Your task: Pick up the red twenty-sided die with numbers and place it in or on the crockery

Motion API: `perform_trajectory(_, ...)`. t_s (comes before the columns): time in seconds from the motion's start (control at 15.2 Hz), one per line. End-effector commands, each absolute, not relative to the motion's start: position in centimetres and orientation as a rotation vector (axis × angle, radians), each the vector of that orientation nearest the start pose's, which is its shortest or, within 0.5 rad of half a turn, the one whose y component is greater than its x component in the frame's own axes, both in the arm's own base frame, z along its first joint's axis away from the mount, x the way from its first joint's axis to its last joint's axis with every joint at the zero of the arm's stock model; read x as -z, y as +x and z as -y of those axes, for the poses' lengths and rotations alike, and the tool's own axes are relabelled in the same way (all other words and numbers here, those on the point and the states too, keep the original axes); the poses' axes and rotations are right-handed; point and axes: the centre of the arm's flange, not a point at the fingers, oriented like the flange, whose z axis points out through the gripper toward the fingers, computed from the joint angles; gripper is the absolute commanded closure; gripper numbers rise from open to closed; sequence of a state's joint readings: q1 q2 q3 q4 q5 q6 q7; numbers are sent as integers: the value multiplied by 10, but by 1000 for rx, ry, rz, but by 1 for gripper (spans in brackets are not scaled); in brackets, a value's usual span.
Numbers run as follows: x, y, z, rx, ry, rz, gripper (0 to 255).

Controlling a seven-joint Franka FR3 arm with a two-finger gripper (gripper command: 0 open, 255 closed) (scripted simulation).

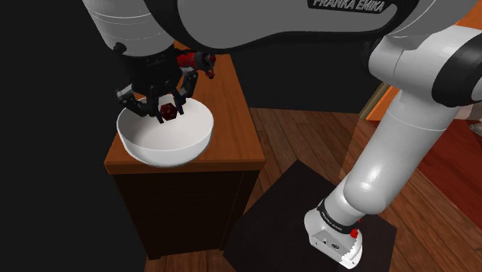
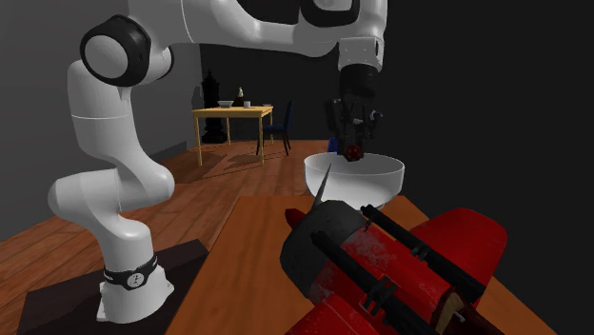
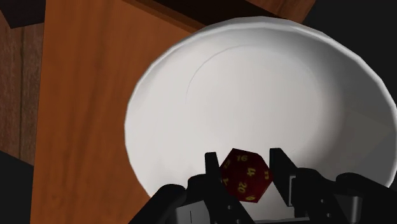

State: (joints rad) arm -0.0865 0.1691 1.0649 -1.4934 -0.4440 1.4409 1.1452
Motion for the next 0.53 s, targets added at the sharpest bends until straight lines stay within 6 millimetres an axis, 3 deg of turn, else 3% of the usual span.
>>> perform_trajectory(0.0,-605,394,-416,329,-3372,-323,0)
perform_trajectory(0.33,-605,394,-416,329,-3372,-323,0)
perform_trajectory(0.46,-630,390,-423,329,-3372,-323,0)
